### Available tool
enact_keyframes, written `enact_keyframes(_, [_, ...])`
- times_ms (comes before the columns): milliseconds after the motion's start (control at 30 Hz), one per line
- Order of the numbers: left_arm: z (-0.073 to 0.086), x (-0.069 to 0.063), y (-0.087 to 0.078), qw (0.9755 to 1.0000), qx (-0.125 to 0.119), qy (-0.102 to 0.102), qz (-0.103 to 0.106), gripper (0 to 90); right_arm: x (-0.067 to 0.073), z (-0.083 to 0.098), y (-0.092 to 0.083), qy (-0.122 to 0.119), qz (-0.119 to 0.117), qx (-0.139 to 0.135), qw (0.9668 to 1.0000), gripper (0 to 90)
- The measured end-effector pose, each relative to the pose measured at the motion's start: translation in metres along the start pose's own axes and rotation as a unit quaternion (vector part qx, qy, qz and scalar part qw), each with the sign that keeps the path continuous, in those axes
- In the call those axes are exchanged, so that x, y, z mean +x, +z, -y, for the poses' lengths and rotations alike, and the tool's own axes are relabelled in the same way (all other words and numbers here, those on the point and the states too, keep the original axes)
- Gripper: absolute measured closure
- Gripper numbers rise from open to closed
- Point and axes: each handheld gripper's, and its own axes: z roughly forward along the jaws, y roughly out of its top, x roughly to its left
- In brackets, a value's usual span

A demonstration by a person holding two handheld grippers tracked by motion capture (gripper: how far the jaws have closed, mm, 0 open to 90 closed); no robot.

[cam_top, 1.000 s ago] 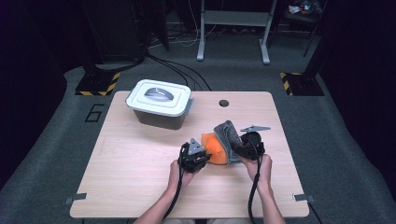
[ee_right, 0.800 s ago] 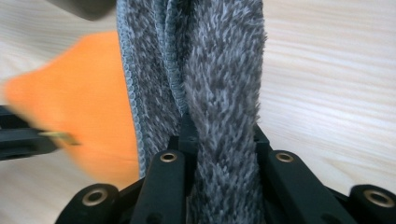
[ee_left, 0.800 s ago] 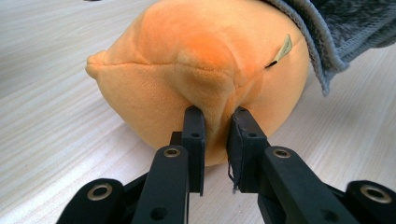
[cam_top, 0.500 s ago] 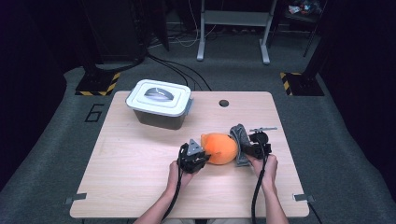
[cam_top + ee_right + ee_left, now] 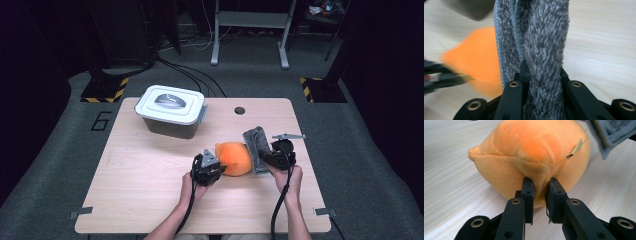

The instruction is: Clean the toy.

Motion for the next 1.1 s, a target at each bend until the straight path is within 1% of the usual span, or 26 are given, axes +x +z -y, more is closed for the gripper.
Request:
enact_keyframes(33, [0.0, -0.001, 0.0, 1.0, -0.003, -0.001, -0.004, 77.4, 0.007, -0.003, -0.002, -0.015, -0.008, -0.005, 0.9998, 75.1])
enact_keyframes(67, [-0.001, 0.0, 0.0, 1.0, 0.0, 0.001, -0.001, 77.4, 0.015, -0.006, -0.003, -0.025, -0.009, 0.0, 0.9996, 75.1])
enact_keyframes(133, [-0.001, -0.001, 0.0, 1.0, -0.002, 0.002, -0.004, 77.4, 0.031, -0.011, -0.002, -0.05, -0.02, 0.002, 0.9985, 75.1])
enact_keyframes(167, [-0.001, -0.001, 0.0, 1.0, -0.001, 0.002, -0.004, 77.4, 0.048, -0.014, 0.002, -0.071, -0.029, 0.007, 0.997, 75.1])
enact_keyframes(200, [-0.001, -0.001, 0.0, 1.0, -0.001, 0.003, -0.004, 77.4, 0.048, -0.014, 0.002, -0.071, -0.029, 0.007, 0.997, 75.1])
enact_keyframes(233, [-0.002, -0.001, -0.001, 1.0, 0.003, 0.004, -0.002, 77.4, 0.063, -0.016, 0.009, -0.083, -0.037, 0.016, 0.9958, 75.0])
enact_keyframes(267, [-0.002, -0.001, -0.001, 1.0, 0.003, 0.007, -0.002, 77.4, 0.068, -0.016, 0.014, -0.089, -0.032, 0.022, 0.9953, 75.0])
enact_keyframes(300, [-0.002, -0.001, -0.001, 1.0, 0.003, 0.007, -0.002, 77.4, 0.068, -0.016, 0.014, -0.089, -0.032, 0.022, 0.9953, 75.0])
enact_keyframes(333, [-0.002, -0.001, 0.0, 1.0, 0.001, 0.007, -0.006, 77.4, 0.072, -0.015, 0.019, -0.094, -0.029, 0.029, 0.9947, 74.9])
enact_keyframes(400, [-0.002, -0.001, 0.0, 1.0, 0.004, 0.003, -0.006, 77.5, 0.075, -0.014, 0.028, -0.103, -0.027, 0.039, 0.9935, 75.0])
enact_keyframes(433, [-0.001, 0.0, 0.0, 1.0, 0.004, 0.0, -0.004, 77.6, 0.075, -0.013, 0.03, -0.109, -0.022, 0.039, 0.993, 75.0])
enact_keyframes(467, [-0.001, 0.0, 0.0, 1.0, 0.002, -0.002, -0.005, 77.6, 0.075, -0.013, 0.031, -0.107, -0.023, 0.038, 0.9933, 75.0])
enact_keyframes(500, [-0.001, 0.0, 0.0, 1.0, 0.002, 0.001, -0.005, 77.7, 0.074, -0.013, 0.031, -0.104, -0.025, 0.037, 0.9936, 75.1])
enact_keyframes(600, [-0.001, -0.002, 0.001, 1.0, 0.001, 0.002, -0.006, 77.9, 0.07, -0.012, 0.029, -0.099, -0.02, 0.036, 0.9943, 75.2])
enact_keyframes(667, [-0.001, -0.002, 0.001, 1.0, 0.001, 0.001, -0.004, 77.9, 0.068, -0.012, 0.028, -0.102, -0.02, 0.036, 0.9939, 75.2])
enact_keyframes(767, [-0.001, -0.001, 0.001, 1.0, 0.0, 0.001, -0.004, 78.0, 0.063, -0.011, 0.027, -0.093, -0.017, 0.035, 0.995, 75.2])
enact_keyframes(800, [-0.001, -0.002, 0.001, 1.0, 0.0, 0.001, -0.005, 78.0, 0.06, -0.011, 0.026, -0.088, -0.014, 0.034, 0.9954, 75.2])
enact_keyframes(833, [-0.001, -0.001, 0.001, 1.0, 0.002, 0.002, -0.004, 78.0, 0.058, -0.01, 0.026, -0.089, -0.014, 0.033, 0.9954, 75.2])
enact_keyframes(900, [-0.001, -0.001, 0.001, 1.0, 0.003, 0.003, -0.003, 78.0, 0.056, -0.01, 0.025, -0.084, -0.011, 0.033, 0.9959, 75.2])
enact_keyframes(1000, [-0.001, -0.001, 0.001, 1.0, 0.002, 0.002, -0.002, 78.0, 0.049, -0.009, 0.023, -0.079, -0.005, 0.032, 0.9964, 75.2])
enact_keyframes(1100, [-0.001, -0.001, 0.001, 1.0, 0.002, 0.002, -0.001, 78.0, 0.04, -0.008, 0.022, -0.067, -0.001, 0.032, 0.9972, 75.1])
